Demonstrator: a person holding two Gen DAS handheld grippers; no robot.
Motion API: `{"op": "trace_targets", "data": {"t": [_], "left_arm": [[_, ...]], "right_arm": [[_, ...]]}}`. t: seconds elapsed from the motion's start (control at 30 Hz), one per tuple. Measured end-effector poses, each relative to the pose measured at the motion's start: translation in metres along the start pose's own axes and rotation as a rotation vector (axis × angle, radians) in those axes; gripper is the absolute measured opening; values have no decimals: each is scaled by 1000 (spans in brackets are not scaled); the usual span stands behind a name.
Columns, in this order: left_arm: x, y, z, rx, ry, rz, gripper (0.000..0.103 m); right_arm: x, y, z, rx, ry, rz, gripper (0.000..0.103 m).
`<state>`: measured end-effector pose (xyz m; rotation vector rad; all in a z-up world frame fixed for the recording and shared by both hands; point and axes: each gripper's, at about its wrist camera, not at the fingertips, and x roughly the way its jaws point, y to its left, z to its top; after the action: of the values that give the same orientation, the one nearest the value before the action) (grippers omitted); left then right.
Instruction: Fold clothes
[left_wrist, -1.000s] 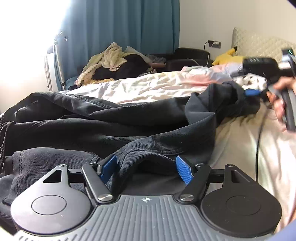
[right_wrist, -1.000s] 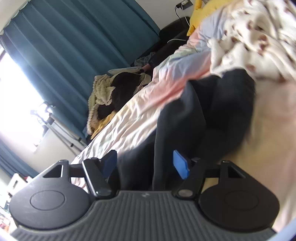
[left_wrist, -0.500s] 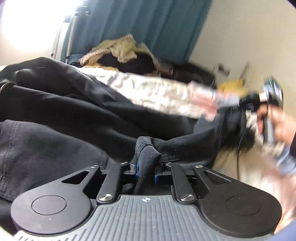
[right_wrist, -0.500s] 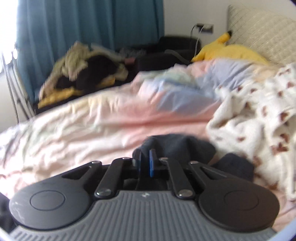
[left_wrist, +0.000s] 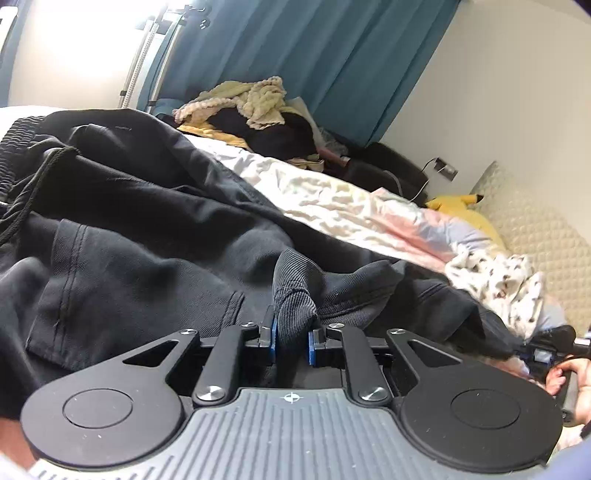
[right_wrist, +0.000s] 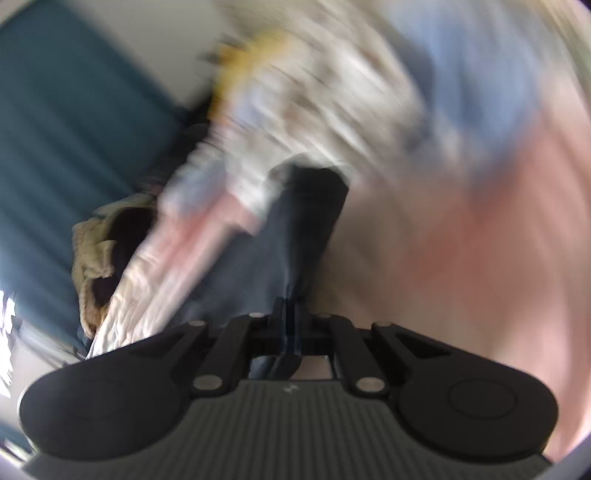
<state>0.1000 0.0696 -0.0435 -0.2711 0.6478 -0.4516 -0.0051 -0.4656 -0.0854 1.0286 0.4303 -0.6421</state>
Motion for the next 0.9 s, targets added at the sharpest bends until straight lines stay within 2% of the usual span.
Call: {"op": "trace_targets", "data": {"t": [0.07, 0.23, 0.27, 0.37, 0.5, 0.57, 0.6, 0.63, 0.7, 0.83, 0.9], "left_arm": [[1, -5, -3, 32, 15, 24, 17], [6, -8, -8, 57, 28, 49, 18], [7, -7, -8, 57, 29, 52, 19], [11, -6, -9, 49, 29, 63, 20], [20, -5, -11, 36, 44, 73, 20], [24, -3, -11, 24, 51, 83, 20], [26, -1, -11, 13, 54, 86, 20], [27, 1, -10, 0, 54, 87, 20], [27, 5, -9, -30, 45, 79, 20], [24, 12, -6, -84, 20, 41, 18], [20, 15, -5, -111, 13, 18, 18]], "right_arm": [[6, -25, -2, 118, 54, -15, 6], [9, -25, -2, 83, 39, -24, 14], [10, -24, -2, 76, 36, -26, 20], [14, -31, 1, 131, 34, -14, 50], [30, -31, 9, 140, 26, -3, 51], [42, -26, 12, 97, 27, -3, 47], [48, -22, 12, 69, 26, -4, 23], [52, -19, 13, 40, 22, 2, 5], [42, -9, 14, -5, -58, 65, 5], [-14, 26, 20, -158, -341, 261, 5], [-32, 28, 19, -181, -430, 246, 5]]}}
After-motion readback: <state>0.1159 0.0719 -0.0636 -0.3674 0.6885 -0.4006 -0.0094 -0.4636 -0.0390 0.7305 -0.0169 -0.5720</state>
